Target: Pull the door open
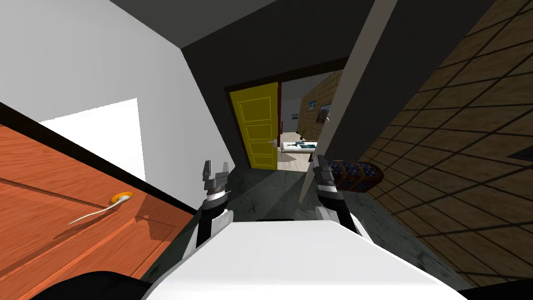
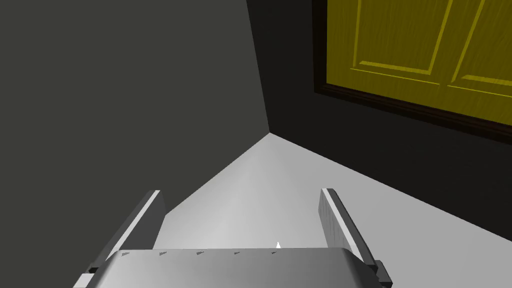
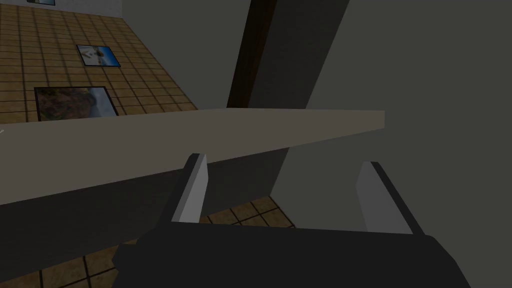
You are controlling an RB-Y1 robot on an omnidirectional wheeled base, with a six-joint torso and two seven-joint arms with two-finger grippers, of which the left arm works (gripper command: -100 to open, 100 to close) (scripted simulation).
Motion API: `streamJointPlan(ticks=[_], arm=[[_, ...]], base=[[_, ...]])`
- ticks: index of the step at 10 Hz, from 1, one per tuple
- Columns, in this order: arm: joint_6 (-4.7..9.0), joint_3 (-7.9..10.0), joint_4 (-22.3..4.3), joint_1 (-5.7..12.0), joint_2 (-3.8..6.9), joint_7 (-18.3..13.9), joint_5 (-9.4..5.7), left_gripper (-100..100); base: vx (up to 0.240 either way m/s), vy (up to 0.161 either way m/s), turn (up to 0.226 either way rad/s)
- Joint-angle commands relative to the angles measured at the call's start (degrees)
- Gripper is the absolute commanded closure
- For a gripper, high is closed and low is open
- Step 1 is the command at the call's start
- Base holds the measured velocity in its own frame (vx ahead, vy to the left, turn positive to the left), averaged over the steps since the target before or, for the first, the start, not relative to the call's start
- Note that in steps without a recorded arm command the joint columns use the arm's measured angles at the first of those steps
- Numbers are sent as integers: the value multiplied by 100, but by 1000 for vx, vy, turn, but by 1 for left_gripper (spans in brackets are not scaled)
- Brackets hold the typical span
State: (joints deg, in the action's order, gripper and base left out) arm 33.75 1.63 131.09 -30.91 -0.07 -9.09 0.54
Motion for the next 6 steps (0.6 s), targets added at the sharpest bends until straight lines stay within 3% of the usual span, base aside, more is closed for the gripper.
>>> streamJointPlan(ticks=[1, 6], arm=[[8, 6, -179, 104, 45, 71, -98, -100], [37, 28, -797, 464, 180, 317, -435, -100]], base=[[2, -90, -46], [80, 27, -112]])
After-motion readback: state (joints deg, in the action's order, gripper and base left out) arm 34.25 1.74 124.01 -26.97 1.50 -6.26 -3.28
